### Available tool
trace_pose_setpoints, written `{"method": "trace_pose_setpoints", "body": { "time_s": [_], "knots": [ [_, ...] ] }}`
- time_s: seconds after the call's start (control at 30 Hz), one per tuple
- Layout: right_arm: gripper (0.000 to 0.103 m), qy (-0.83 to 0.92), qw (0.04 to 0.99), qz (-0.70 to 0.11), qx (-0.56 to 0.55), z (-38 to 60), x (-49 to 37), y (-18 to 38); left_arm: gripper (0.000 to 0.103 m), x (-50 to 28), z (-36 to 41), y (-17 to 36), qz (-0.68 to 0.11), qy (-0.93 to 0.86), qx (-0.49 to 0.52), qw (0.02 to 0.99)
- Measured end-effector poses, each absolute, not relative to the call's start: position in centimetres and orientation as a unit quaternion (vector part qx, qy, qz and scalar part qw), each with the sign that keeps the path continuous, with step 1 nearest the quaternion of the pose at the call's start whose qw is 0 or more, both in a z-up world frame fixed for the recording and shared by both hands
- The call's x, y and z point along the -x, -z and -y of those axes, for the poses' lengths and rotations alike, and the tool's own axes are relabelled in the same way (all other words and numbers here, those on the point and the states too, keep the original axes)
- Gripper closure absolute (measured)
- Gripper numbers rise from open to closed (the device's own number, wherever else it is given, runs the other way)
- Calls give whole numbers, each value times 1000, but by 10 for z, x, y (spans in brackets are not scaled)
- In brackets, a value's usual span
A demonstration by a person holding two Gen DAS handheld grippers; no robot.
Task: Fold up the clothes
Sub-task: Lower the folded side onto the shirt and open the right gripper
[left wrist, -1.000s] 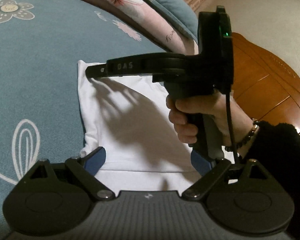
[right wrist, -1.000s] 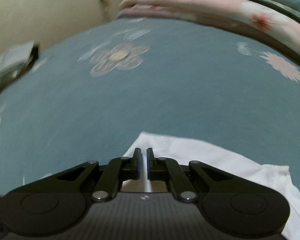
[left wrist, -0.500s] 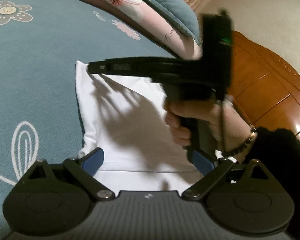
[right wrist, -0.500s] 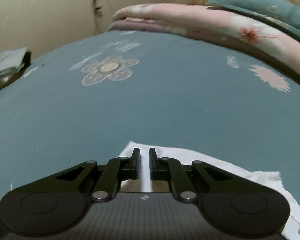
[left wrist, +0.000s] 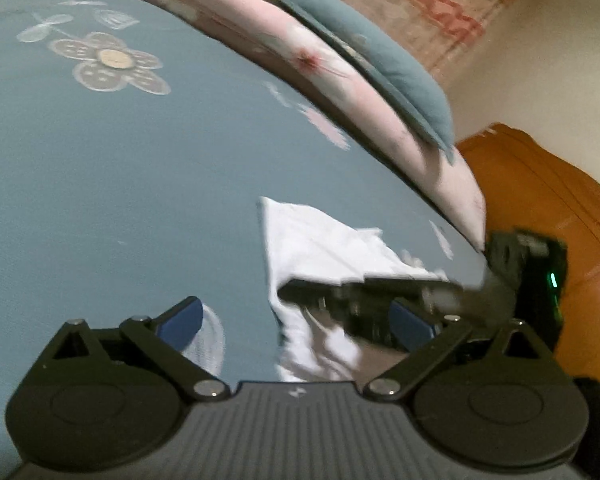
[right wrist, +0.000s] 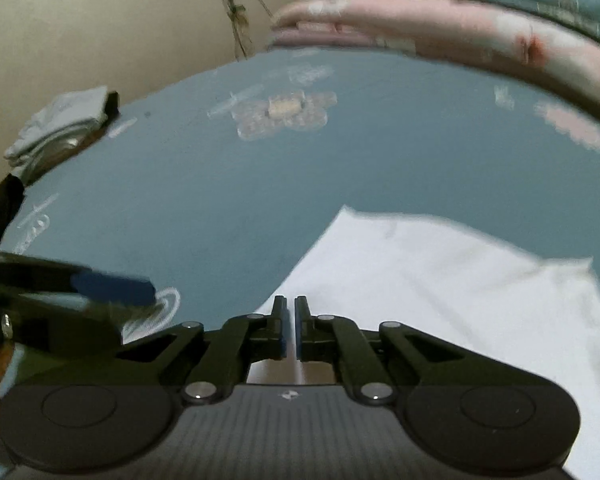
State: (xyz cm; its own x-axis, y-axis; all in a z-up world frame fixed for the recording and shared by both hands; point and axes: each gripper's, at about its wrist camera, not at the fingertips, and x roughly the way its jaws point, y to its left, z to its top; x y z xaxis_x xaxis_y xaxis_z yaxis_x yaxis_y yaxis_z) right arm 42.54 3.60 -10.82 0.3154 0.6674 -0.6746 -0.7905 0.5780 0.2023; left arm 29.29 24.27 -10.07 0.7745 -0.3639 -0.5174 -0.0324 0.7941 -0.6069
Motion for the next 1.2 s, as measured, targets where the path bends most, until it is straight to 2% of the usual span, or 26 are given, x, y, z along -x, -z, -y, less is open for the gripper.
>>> {"method": "trace_pose_setpoints", "body": {
  "time_s": [0.23, 0.37, 0.53, 0.87, 0.93, 1.0, 1.2],
  "knots": [
    [96, -466, 800, -371, 73, -24, -403, 96, 4, -286, -259, 100, -311, 80, 333, 887],
    [96, -466, 796, -380, 65, -35, -394, 107, 4, -291, -253, 101, -319, 88, 339, 881],
    [94, -483, 788, -379, 45, -17, -376, 89, 4, -295, -243, 98, -310, 114, 347, 878],
    [91, -311, 854, -412, 61, 110, -356, 73, 4, -317, -188, 108, -322, 203, 363, 851],
    [91, -297, 861, -411, 37, 120, -365, 76, 4, -323, -180, 114, -341, 192, 349, 851],
    [86, -287, 866, -409, 8, 127, -375, 80, 4, -328, -173, 120, -360, 178, 331, 854],
    [80, -256, 876, -401, -79, 148, -407, 93, 3, -330, -171, 121, -366, 175, 323, 855]
  ]
}}
